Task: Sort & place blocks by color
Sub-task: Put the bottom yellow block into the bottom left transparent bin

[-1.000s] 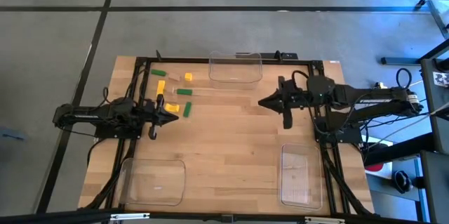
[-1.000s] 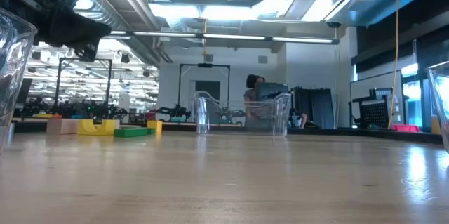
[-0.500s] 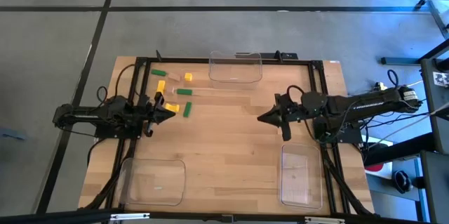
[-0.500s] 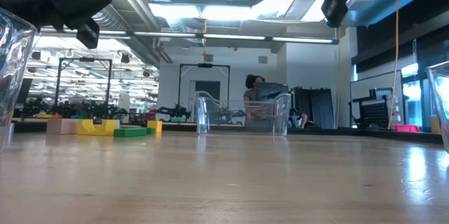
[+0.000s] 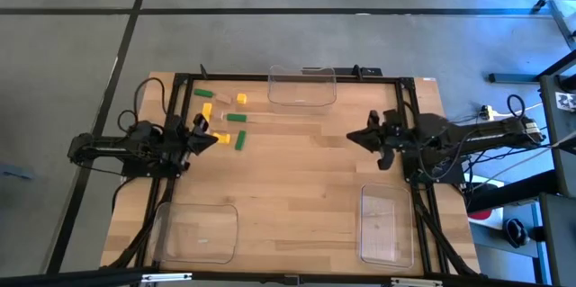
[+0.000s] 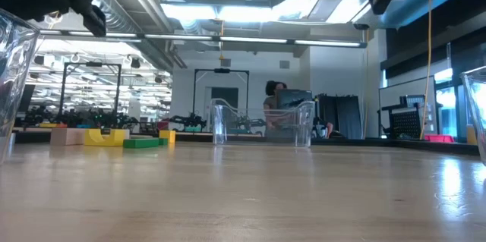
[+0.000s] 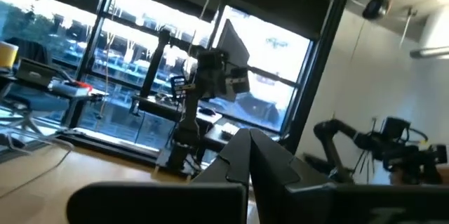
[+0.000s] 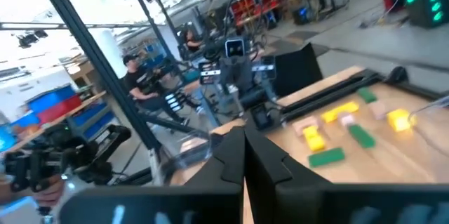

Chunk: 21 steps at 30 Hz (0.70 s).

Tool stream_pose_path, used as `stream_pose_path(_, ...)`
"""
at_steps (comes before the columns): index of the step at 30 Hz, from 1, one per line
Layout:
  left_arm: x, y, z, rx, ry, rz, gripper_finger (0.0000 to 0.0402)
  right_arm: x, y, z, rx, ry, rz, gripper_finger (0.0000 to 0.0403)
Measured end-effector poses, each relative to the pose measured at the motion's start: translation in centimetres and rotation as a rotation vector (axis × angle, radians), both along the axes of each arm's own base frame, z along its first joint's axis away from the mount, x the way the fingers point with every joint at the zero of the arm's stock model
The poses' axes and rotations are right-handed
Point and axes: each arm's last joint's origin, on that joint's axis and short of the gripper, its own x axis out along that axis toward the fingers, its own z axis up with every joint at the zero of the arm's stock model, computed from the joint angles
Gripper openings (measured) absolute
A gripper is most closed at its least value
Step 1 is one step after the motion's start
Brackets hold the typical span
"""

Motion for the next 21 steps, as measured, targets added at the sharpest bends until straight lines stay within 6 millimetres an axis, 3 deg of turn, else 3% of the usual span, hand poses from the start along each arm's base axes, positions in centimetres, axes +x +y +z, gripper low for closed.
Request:
stream_pose_path(6,-0.4,0.5,0.8,-0.071,-0.093,0.145,0.0000,-0.1,-0.1,0.1,-0.008,-0.005,-0.028,0.0001)
stream_pose_path(10,-0.2,0.6,1.3,-0.121,-0.058,0.189,0.0000,-0.1,-0.1,0.1,-0.007,-0.005,-0.029,0.0001)
stream_pose_path(15,1.1,0.8,4.3,-0.093,0.127,0.234,0.0022,-0.1,-0.1,0.1,-0.016,-0.005,-0.030,0.0000)
stream_pose_path(21,3.1,1.5,7.7,-0.064,0.438,0.297,0.0094,-0.1,-0.1,0.1,-0.028,-0.004,-0.031,0.0000)
